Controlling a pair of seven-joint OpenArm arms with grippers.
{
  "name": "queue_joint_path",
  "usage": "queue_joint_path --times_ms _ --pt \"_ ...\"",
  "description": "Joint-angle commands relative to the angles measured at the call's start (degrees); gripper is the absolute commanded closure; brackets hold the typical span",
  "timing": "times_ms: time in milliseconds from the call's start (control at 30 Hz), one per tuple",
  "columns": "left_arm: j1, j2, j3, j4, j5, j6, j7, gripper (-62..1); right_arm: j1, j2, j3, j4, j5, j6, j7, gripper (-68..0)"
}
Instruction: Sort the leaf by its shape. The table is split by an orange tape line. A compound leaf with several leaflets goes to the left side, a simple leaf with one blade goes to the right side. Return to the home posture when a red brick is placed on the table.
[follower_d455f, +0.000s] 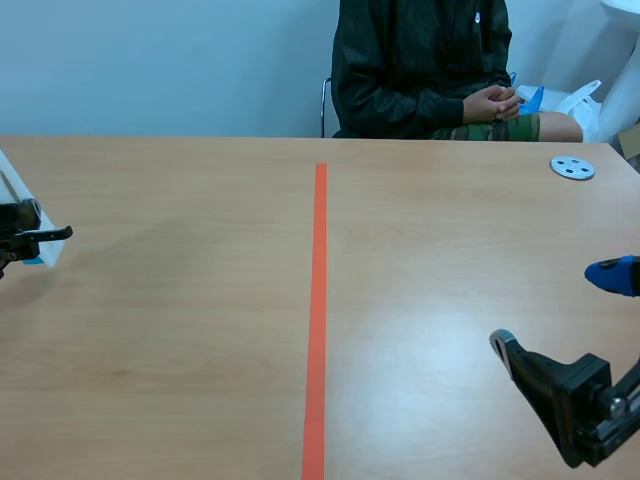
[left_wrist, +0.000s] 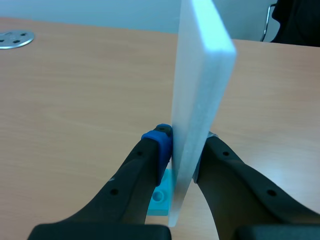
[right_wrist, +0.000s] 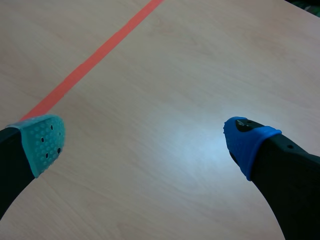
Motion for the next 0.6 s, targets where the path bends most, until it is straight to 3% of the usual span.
queue_joint_path --times_ms 0,433,567 --pt "-0.5 -0.5 -0.1 0.8 -0.1 -0.1 -1.5 -4.0 0.7 0.6 0.2 0.2 0.3 -0.2 0.9 -67.9" --pt "-0.4 -0.2 0.0 -1.0 0.3 -0.2 -0.9 -4.1 0.7 0.6 0.2 0.2 0.3 -0.2 0.9 -67.9" --pt "-0.2 -0.2 0.6 -1.0 0.3 -2.2 -0.6 -4.3 0.7 0.6 0.2 0.2 0.3 -0.2 0.9 -67.9"
